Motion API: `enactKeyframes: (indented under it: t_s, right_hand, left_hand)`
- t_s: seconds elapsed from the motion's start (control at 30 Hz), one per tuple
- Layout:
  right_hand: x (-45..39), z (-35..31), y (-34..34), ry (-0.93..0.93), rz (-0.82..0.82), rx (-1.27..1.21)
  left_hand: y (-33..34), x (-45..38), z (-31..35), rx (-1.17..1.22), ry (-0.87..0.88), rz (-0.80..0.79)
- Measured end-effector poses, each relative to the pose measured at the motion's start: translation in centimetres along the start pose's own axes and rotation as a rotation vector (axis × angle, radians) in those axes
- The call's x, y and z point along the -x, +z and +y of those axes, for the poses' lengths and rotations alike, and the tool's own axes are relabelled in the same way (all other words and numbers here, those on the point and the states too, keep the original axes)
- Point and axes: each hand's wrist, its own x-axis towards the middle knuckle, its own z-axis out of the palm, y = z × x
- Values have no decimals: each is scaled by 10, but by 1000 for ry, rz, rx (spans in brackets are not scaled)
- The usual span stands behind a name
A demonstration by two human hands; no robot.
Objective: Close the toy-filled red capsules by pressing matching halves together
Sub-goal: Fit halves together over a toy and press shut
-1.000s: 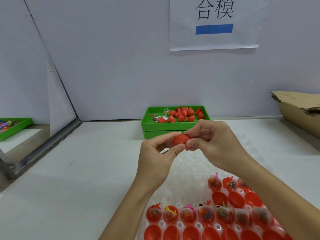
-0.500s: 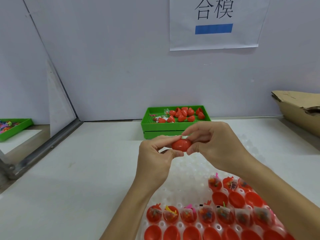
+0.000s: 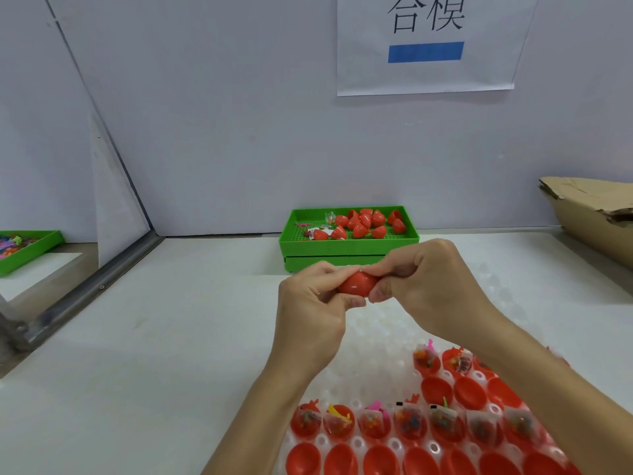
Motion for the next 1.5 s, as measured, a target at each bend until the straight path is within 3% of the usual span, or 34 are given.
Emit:
enactKeyframes:
  t_s: [0.17,0.3,0.53,0.83,1.1,1.5]
  right_hand:
    - [-3,-2,-4,74,-105,-188]
    - [-1,-2,-3,121,-163,-223]
    - [-2,4,5,133,-76,-262]
    - [-1,6,1,112,36,-236]
    - [-2,2,-5,90,-43,-258]
    - [-2,-1,-5,101,-33,-273]
  left_hand:
    - [-11,-5,2,215,-70,-26]
    - [-8,-5,0,200,-66,3]
    - [-4,-2,-2,55,27,22]
    - [-2,-1,-2,72,-36,29]
    - [-3,-2,-1,122,-31,-8]
    - [-8,-4,-4,129,15,-82]
